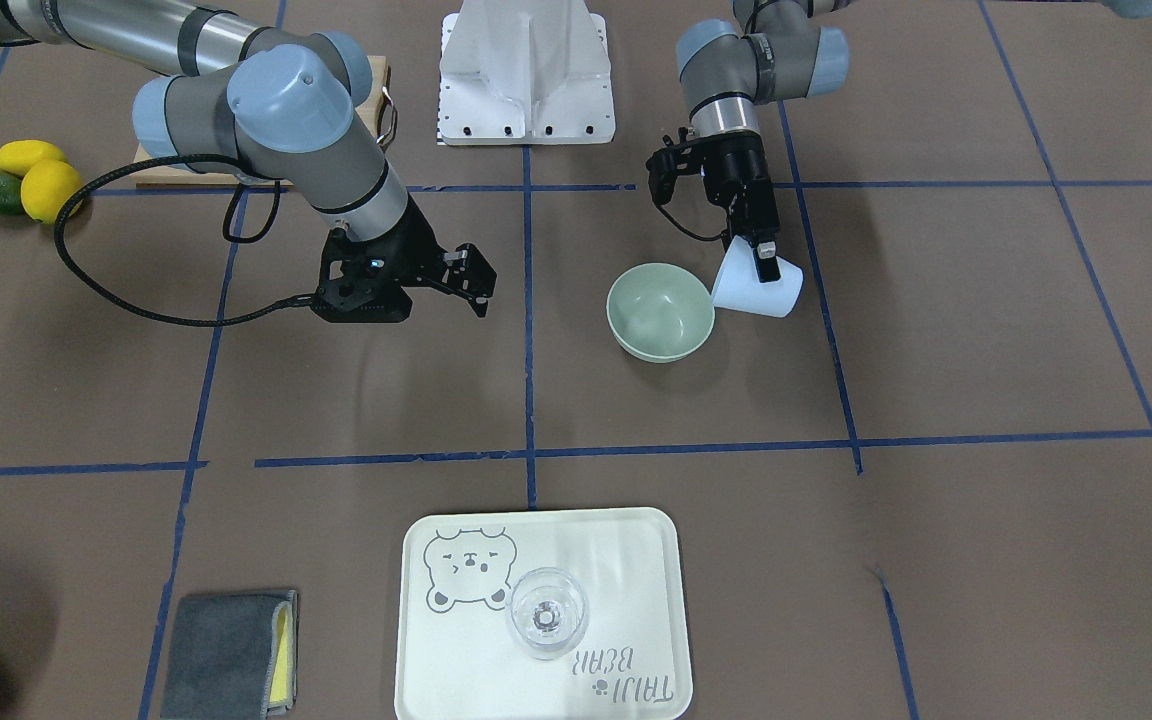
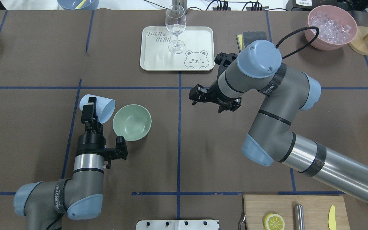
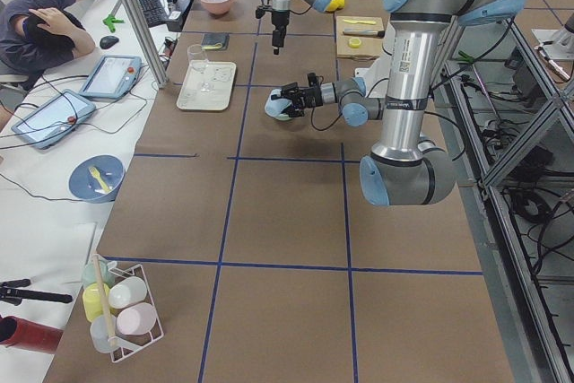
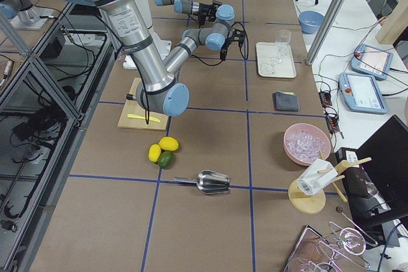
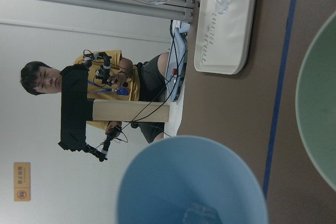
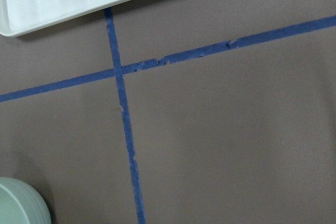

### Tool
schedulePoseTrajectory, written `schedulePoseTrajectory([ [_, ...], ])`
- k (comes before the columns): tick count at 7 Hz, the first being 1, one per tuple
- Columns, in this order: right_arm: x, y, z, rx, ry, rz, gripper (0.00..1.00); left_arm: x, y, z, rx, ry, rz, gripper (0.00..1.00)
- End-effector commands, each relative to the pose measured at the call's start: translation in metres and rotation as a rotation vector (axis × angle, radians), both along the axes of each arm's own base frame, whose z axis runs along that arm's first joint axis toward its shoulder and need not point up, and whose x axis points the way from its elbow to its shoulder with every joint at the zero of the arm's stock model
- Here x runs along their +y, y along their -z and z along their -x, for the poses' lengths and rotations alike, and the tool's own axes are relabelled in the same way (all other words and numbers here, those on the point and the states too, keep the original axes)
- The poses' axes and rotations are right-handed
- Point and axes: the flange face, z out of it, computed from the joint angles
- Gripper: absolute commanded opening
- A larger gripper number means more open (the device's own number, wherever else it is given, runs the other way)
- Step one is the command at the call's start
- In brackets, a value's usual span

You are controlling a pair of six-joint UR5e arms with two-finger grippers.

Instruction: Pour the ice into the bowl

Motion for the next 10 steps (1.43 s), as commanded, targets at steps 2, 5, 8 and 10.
schedulePoseTrajectory([
  [2, 0.0, 0.0, 0.0, 0.0, 0.0, 0.0, 1.0, -0.001, 0.001, -0.001, -0.23, -0.021, -0.028, 0.0],
  [5, 0.001, 0.001, 0.001, -0.003, 0.007, -0.008, 1.0, -0.003, -0.006, -0.003, -0.352, -0.022, -0.041, 0.0],
  [8, 0.001, 0.003, 0.0, -0.005, 0.004, -0.008, 1.0, -0.002, 0.0, -0.001, -0.375, -0.026, -0.047, 0.0],
  [10, 0.001, 0.004, 0.001, -0.007, 0.004, -0.005, 1.0, 0.0, 0.023, 0.009, -0.294, -0.031, -0.052, 0.0],
])
